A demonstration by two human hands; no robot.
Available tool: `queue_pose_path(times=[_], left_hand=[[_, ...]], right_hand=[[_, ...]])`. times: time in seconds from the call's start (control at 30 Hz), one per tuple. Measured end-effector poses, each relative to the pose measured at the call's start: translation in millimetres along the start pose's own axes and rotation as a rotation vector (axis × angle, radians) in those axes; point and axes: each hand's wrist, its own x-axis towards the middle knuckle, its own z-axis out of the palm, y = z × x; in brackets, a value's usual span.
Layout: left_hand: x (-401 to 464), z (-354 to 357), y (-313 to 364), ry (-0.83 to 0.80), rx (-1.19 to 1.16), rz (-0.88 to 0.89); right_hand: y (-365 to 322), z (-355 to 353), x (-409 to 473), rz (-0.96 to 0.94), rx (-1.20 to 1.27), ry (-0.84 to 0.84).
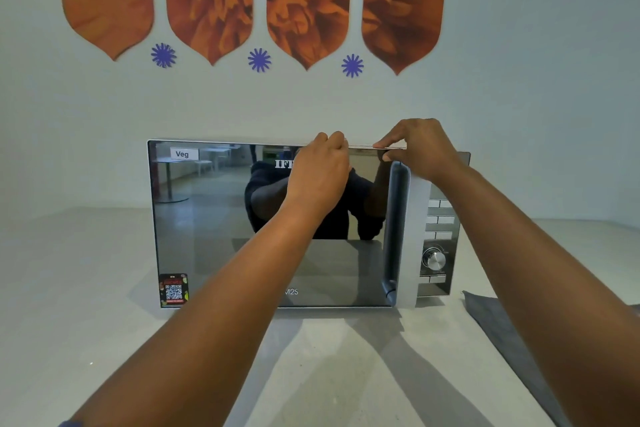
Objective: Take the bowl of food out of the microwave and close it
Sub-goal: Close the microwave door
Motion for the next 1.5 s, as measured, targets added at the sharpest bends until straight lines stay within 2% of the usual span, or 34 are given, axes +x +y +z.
queue_pose_path(times=[0.13,0.3,0.4,0.63,1.03,1.5], left_hand=[[2,3,0,0.008,0.012,-0.009],[0,6,0,0.041,0.017,-0.025],[0,8,0,0.042,0.004,-0.019],[-1,11,-1,0.035,-0.001,-0.014],[2,15,0,0.045,0.0,-0.029],[-2,20,-1,-0.018,-0.009,-0.03]], right_hand=[[11,3,3,-0.009,0.014,-0.002],[32,3,6,0.126,-0.084,-0.269],[34,1,10,0.125,-0.103,-0.336],[39,-3,15,0.062,-0.074,-0.279],[44,4,18,0.072,0.018,-0.13],[38,10,18,0.129,0.018,0.014]])
